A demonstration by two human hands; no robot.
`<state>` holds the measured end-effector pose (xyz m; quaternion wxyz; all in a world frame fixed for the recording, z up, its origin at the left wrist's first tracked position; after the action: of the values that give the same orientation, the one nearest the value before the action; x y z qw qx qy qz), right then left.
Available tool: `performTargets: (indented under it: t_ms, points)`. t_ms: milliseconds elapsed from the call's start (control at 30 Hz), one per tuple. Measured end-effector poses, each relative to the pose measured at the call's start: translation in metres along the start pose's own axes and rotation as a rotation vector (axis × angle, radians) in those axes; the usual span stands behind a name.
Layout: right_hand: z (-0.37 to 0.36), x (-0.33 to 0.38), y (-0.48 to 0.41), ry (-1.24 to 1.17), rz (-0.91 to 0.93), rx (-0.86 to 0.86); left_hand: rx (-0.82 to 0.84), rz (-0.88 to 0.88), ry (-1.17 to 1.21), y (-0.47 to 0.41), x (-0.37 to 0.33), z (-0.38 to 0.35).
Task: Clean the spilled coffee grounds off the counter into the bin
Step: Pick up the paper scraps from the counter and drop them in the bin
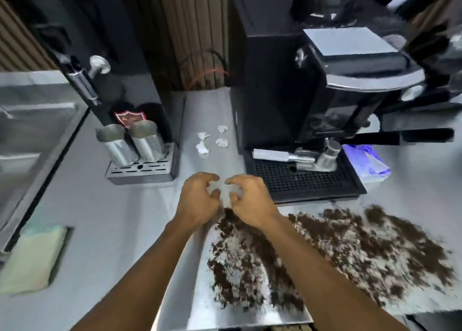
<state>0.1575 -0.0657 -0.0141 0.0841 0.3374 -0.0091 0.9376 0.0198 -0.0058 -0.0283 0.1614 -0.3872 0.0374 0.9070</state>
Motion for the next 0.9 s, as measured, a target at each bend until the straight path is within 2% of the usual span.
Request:
performTargets:
  t_ms: [167, 300, 433, 500, 667, 800, 900]
  points:
    - [-0.027, 0.006, -0.093, 0.092, -0.037, 0.015, 0.033, -0.017, -0.055, -0.087, 0.027, 0.009]
    - [-0.028, 0.006, -0.149, 0.202, -0.051, 0.043, 0.075, -0.021, -0.188, -0.136, 0.058, -0.007]
    - [-0.046, -0.005, -0.175, 0.317, -0.046, 0.131, 0.087, -0.09, -0.259, -0.148, 0.059, -0.017]
    - [-0.052, -0.011, -0.172, 0.317, -0.065, 0.097, 0.071, -0.089, -0.228, -0.143, 0.055, -0.015]
    - [-0.045, -0.014, -0.135, 0.042, -0.113, 0.042, 0.046, -0.091, -0.054, -0.106, 0.039, -0.009]
    - [-0.032, -0.02, -0.077, -0.169, -0.166, -0.029, -0.009, -0.005, 0.05, -0.056, 0.017, -0.004]
    - [-0.027, -0.029, -0.026, -0.263, -0.193, -0.028, 0.02, 0.011, 0.132, -0.011, -0.005, -0.007]
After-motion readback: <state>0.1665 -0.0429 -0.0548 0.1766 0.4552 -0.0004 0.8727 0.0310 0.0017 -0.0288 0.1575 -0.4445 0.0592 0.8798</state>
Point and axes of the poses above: each hand's wrist, its own y-axis away from the middle knuckle, its own z-axis out of the back of the hand, x = y × z, the point moved 4 cm from there along -y, towards the middle knuckle, and after that the axes turned 4 degrees about y, right-handed, at the moved point
